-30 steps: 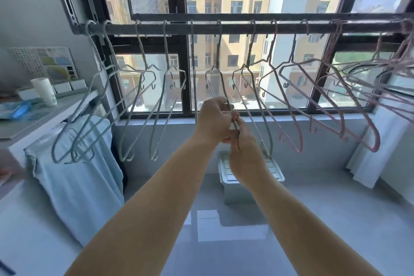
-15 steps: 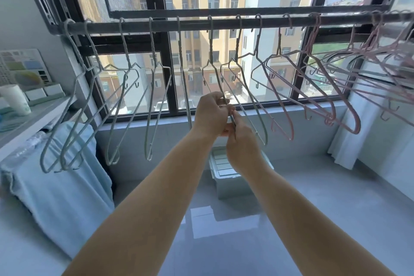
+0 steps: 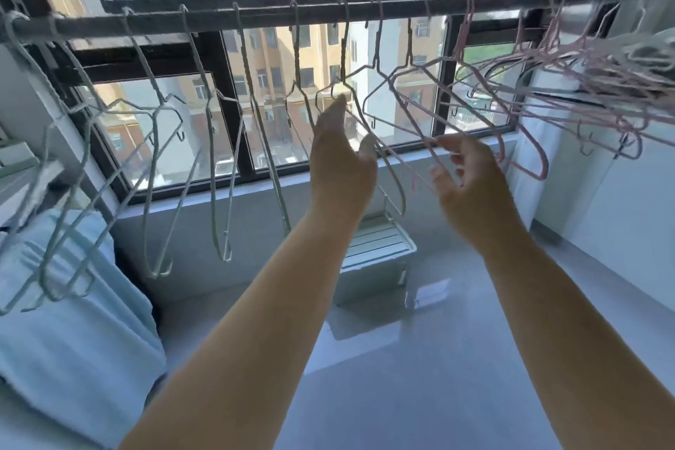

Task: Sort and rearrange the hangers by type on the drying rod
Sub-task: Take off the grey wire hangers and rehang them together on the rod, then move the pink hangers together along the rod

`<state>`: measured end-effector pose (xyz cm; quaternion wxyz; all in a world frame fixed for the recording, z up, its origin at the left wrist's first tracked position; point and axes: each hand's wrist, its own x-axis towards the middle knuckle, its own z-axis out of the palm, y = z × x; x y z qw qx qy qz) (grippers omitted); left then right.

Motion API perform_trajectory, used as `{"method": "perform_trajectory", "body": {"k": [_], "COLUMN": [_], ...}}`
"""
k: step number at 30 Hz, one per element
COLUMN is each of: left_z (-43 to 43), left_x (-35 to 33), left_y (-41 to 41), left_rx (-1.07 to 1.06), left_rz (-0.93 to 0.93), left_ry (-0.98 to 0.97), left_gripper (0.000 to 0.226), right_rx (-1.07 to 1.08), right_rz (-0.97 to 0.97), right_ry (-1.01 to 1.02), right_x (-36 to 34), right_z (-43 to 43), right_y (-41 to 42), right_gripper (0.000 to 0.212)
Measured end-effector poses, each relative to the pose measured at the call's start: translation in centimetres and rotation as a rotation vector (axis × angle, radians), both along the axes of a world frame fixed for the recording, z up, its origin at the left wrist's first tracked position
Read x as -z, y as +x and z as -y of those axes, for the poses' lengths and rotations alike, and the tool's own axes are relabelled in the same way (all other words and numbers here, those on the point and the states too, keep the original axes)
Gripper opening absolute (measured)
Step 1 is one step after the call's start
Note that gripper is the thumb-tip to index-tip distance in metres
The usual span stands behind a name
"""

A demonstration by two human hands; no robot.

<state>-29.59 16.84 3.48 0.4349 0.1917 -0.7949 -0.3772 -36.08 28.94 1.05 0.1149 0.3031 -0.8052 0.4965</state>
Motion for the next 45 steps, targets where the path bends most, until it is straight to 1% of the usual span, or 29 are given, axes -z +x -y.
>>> {"method": "perform_trajectory", "body": {"k": [3,5,8,10,11,13,15,18,19,22,24,26,28,31,33,35,36,37,38,39,40,41,42,44,45], "left_z": [-1.9,-3.1,-4.3,-5.3,-5.1,-5.3,-5.5,-5.2,-5.2,-5.5,-5.6,-5.5,-5.2,-4.8,-4.7,-4.7,-4.6,-4.6,-4.6,-4.8,-5.0,-5.4,-5.7,-6.4,-6.7], "left_x": [-0.2,-0.1,-0.3,-0.9,-0.9,-1.0,-0.9,-0.4,-0.3,-0.1,-0.1,0.2,0.6,1.1,1.3,1.5,1.8,1.9,2.0,2.1,2.1,2.1,2.1,2.0,1.9], "left_y": [-0.8,-1.9,-3.9,-5.5,-5.8,-6.8,-8.0,-10.0,-10.3,-11.2,-11.6,-11.8,-11.8,-11.6,-11.6,-11.6,-11.7,-11.7,-11.6,-11.6,-11.5,-11.5,-11.4,-11.3,-11.2], "left_rx": [0.154,0.208,0.203,0.161,0.145,0.118,0.047,-0.067,-0.077,-0.084,-0.088,-0.095,-0.117,-0.151,-0.146,-0.137,-0.135,-0.141,-0.152,-0.160,-0.162,-0.162,-0.167,-0.210,-0.236], "left_rz": [0.002,0.072,0.242,0.304,0.335,0.372,0.350,0.214,0.183,0.120,0.087,0.056,0.039,0.043,0.044,0.040,0.041,0.051,0.061,0.069,0.074,0.090,0.111,0.137,0.118], "left_ry": [0.012,-0.004,-0.010,0.039,0.077,0.160,0.195,0.210,0.224,0.280,0.314,0.351,0.351,0.321,0.319,0.303,0.291,0.272,0.250,0.233,0.220,0.210,0.190,0.094,0.024], "left_gripper": [0.048,0.046,0.047,0.042,0.041,0.041,0.033,0.014,0.012,0.019,0.025,0.031,0.036,0.039,0.037,0.034,0.034,0.035,0.035,0.038,0.041,0.045,0.048,0.052,0.053], "right_rx": [-0.011,-0.075,-0.183,-0.258,-0.280,-0.361,-0.458,-0.587,-0.610,-0.645,-0.653,-0.719,-0.772,-0.731,-0.664,-0.601,-0.542,-0.472,-0.406,-0.334,-0.268,-0.228,-0.232,-0.335,-0.389], "right_rz": [0.120,0.231,0.335,0.340,0.351,0.382,0.380,0.359,0.356,0.347,0.335,0.349,0.361,0.338,0.279,0.156,0.050,-0.089,-0.232,-0.331,-0.373,-0.346,-0.237,0.082,0.209], "right_ry": [0.064,0.043,-0.012,-0.014,-0.036,-0.129,-0.189,-0.260,-0.299,-0.381,-0.357,-0.344,-0.341,-0.267,-0.106,0.207,0.299,0.263,0.124,-0.017,-0.091,-0.082,-0.019,0.130,0.151], "right_x": [1.4,1.8,1.2,1.0,1.2,1.7,1.8,1.6,1.8,2.3,2.7,2.7,2.8,3.1,2.5,1.6,1.0,-0.1,-1.6,-2.8,-3.8,-4.6,-5.0,-4.7,-4.2], "right_z": [-0.2,0.2,0.6,0.6,0.9,1.2,1.0,0.5,0.6,0.9,1.0,1.1,1.1,1.1,0.5,-1.1,-2.4,-3.9,-5.5,-6.7,-7.3,-7.5,-7.3,-6.0,-5.3], "right_y": [-1.8,-2.4,-3.3,-4.4,-4.3,-4.7,-5.7,-7.0,-7.3,-8.4,-8.9,-9.0,-8.8,-8.4,-8.1,-7.7,-7.5,-7.4,-7.2,-7.6,-8.5,-9.7,-10.9,-12.4,-12.6], "right_gripper": [0.041,0.039,0.030,0.020,0.021,0.031,0.035,0.037,0.037,0.032,0.039,0.044,0.041,0.031,0.032,0.044,0.047,0.046,0.041,0.035,0.032,0.033,0.038,0.050,0.052]}}
